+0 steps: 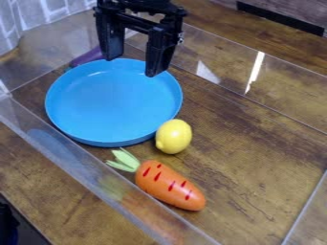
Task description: Put the lemon on the blue tray
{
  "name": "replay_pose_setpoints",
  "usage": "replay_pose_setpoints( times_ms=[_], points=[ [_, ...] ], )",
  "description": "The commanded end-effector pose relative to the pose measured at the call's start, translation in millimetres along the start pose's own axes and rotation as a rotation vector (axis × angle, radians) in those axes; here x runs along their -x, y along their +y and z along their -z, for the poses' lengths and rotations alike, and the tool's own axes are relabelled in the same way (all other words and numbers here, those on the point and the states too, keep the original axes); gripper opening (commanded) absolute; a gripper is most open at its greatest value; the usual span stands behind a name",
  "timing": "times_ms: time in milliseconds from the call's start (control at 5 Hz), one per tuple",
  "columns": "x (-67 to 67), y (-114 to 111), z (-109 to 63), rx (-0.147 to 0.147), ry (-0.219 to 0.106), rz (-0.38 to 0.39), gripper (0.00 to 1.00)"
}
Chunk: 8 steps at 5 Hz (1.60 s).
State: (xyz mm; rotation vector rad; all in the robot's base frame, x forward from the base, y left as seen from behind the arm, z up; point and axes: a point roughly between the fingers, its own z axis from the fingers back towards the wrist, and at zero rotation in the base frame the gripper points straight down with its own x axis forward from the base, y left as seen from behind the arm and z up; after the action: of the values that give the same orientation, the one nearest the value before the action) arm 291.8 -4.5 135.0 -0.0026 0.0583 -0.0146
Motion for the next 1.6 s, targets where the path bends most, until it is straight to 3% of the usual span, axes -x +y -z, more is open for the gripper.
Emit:
replay_pose_setpoints(
  times_ms=[0, 200, 400, 600, 800, 1200, 1400],
  points=[
    [-2.8, -6, 14.8, -0.003, 0.010, 0.091, 1.00],
    [-8.7, -19, 39.5, -0.018, 0.009, 0.286, 1.00],
    [-11.1, -37, 59.2, -0.039, 0.008, 0.430, 1.00],
    [-13.5, -53, 76.3, -0.057, 0.000, 0.514, 1.00],
    [-20.5, -56, 60.6, -0.079, -0.057, 0.510, 1.00],
    [-37.5, -51, 76.9, -0.068, -0.066, 0.460, 1.00],
    [-47.1, -67, 76.7, -0.065, -0.069, 0.452, 1.00]
  ],
)
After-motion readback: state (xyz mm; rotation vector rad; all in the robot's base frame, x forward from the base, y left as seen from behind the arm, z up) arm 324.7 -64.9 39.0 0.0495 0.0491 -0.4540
